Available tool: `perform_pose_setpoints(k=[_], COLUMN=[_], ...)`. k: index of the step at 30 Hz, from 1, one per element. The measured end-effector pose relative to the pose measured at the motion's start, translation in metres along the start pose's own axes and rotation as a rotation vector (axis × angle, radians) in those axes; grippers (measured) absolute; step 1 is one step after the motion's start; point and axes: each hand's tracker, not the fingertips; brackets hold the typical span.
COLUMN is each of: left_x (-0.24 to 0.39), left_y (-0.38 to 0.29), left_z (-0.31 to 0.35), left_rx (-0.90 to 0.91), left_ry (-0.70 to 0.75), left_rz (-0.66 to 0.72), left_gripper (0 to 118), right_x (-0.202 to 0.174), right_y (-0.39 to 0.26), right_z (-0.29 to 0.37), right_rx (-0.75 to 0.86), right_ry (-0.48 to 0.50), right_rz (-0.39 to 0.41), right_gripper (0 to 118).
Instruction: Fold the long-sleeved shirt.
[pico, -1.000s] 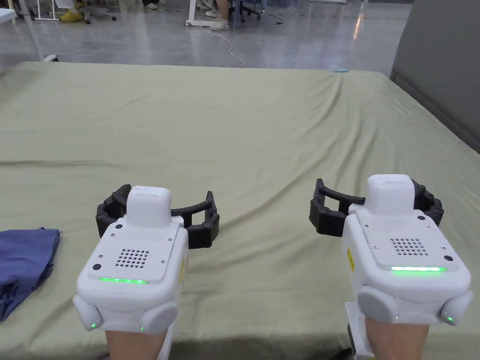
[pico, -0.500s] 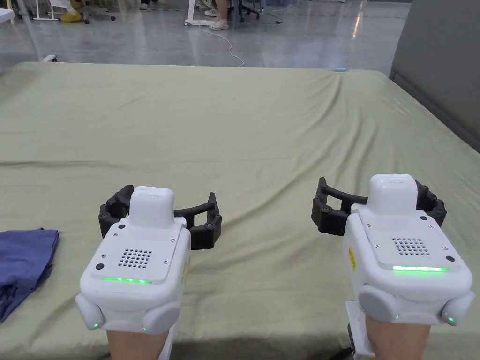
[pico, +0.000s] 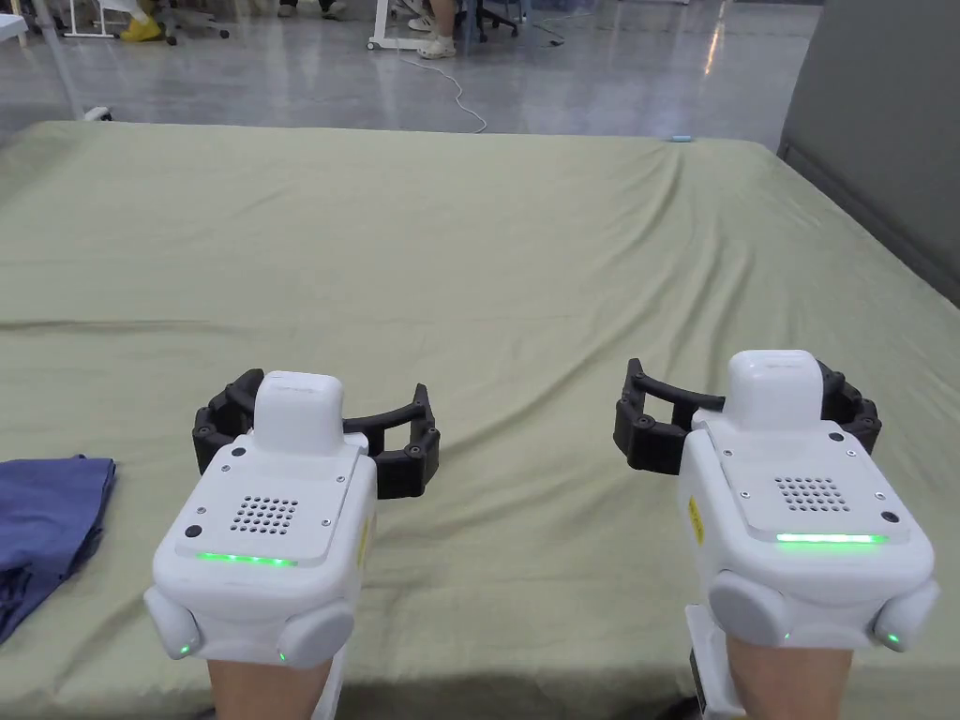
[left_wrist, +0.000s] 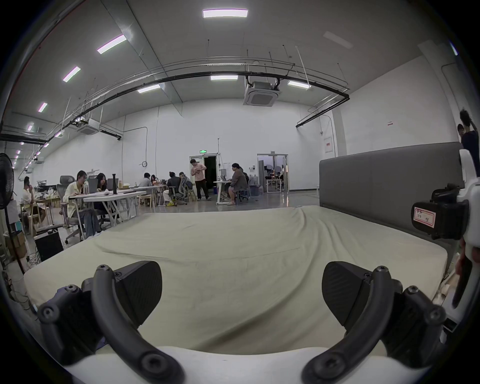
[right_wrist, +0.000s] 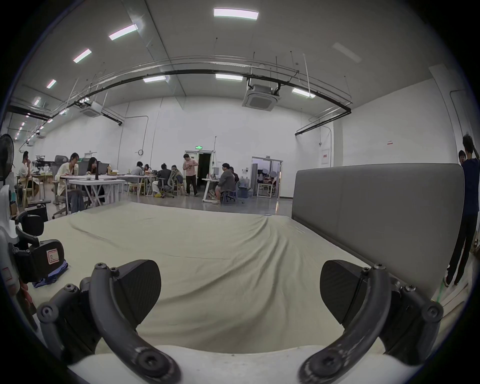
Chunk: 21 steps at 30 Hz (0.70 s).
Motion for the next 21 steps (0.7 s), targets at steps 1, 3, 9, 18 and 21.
perform_pose_setpoints(k=[1, 3, 9, 18, 21], left_x=[-0.001, -0.001, -0.002, -0.004, -0.003], left_y=[0.0, 0.001, 0.002, 0.004, 0.003], left_z=[0.0, 0.0, -0.001, -0.003, -0.003], left_rx=[-0.002, -0.009, -0.007, -0.009, -0.018], left_ry=[-0.002, -0.004, 0.001, 0.007, 0.001], left_rz=[0.004, 0.006, -0.001, -0.006, 0.001], left_gripper=[118, 118, 118, 118, 118], right_x=[-0.001, -0.003, -0.009, -0.017, -0.022], right_y=[-0.001, 0.0, 0.012, 0.026, 0.026], right_z=[0.0, -0.002, -0.01, -0.01, -0.012], right_rx=[0.0, -0.02, -0.095, -0.155, -0.167], right_ry=[-0.002, 0.018, 0.025, -0.003, -0.023], right_rz=[0.005, 0.002, -0.119, -0.105, -0.111], right_gripper=[118, 118, 118, 118, 118])
